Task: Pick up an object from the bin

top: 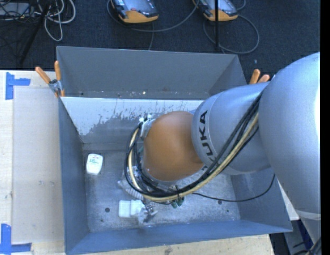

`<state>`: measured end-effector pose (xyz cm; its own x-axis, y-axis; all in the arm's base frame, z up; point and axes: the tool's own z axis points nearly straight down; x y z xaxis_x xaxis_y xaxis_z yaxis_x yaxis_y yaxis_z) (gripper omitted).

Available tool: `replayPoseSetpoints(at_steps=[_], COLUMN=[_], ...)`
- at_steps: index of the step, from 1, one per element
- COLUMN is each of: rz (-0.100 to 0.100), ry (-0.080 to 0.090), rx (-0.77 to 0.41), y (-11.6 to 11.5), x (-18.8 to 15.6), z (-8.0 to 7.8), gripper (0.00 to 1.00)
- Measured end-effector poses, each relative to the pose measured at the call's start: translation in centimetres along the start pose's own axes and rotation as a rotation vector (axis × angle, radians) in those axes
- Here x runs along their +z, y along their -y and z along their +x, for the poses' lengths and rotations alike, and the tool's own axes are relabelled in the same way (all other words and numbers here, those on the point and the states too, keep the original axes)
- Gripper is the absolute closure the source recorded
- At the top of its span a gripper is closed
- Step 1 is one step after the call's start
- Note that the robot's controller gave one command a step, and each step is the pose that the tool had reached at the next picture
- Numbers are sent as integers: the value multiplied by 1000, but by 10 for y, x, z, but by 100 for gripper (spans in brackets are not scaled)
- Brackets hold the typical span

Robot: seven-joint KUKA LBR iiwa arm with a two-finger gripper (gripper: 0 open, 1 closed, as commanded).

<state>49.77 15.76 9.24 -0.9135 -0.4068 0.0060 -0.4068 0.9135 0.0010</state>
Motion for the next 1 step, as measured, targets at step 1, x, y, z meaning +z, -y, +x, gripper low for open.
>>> replayPoseSetpoints(at_steps=[1], rz=[5], ry=[-10], rx=[-63], y=[-7], x=[16], z=[8], gripper=[100])
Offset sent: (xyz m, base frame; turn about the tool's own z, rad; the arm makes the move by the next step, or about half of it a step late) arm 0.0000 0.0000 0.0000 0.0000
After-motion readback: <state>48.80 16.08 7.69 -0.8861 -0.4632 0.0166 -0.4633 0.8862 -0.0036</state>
